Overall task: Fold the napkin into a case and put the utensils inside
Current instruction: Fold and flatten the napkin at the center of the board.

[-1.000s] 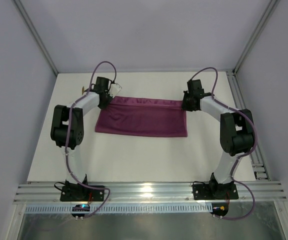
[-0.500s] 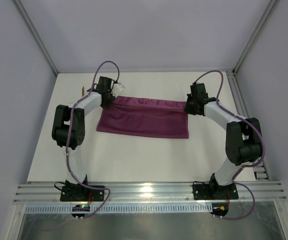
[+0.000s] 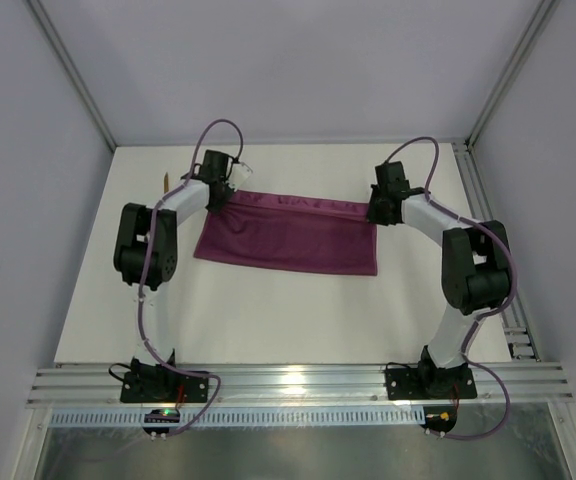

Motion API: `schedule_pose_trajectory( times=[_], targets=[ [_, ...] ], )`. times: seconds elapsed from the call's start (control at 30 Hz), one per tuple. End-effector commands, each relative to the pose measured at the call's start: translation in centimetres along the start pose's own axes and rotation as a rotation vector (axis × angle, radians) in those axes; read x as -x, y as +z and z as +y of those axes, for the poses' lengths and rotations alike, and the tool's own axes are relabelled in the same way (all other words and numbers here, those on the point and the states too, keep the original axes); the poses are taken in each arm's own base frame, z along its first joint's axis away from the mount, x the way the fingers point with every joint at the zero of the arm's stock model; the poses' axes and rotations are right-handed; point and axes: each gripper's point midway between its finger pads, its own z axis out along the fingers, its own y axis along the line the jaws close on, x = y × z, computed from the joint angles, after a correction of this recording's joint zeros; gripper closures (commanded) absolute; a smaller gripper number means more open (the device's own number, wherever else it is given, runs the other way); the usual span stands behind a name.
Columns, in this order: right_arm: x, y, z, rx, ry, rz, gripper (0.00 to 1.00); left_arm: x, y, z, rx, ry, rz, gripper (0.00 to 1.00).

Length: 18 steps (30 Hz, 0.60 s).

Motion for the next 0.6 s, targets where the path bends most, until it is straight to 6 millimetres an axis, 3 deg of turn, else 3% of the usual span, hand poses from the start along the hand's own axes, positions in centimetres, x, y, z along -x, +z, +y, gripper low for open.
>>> schedule_pose_trajectory(
  times=[0.0,0.2,0.33,0.4,0.43,0.57],
  targets=[
    [1.6,0.5,-3.1,-0.13,0.011,-0.032,0.96,-0.2,-0.1,3.6,0.123,-0.021,0.024,1.0],
    [1.5,1.0,-3.6,-0.157,0.013,-0.031,0.96,0.4,0.5,3.4,0.128,-0.019,0.018,0.94],
    [2.0,1.0,-3.9,-0.175,0.021,-0.05,0.96,1.4,0.7,3.9,0.17,-0.019,0.006,0.76],
    [2.3,1.3,-4.1,-0.187,0.028,-0.057,0.91,1.7,1.1,4.1,0.194,-0.026,0.008,0.67],
    [2.5,1.4,-4.4,-0.192,0.04,-0.06,0.81,2.0,1.2,4.5,0.214,-0.033,0.002,0.58],
    [3.1,2.3,-4.9,-0.191,0.065,-0.059,0.74,2.8,1.1,6.4,0.298,-0.066,-0.001,0.47]
  ],
)
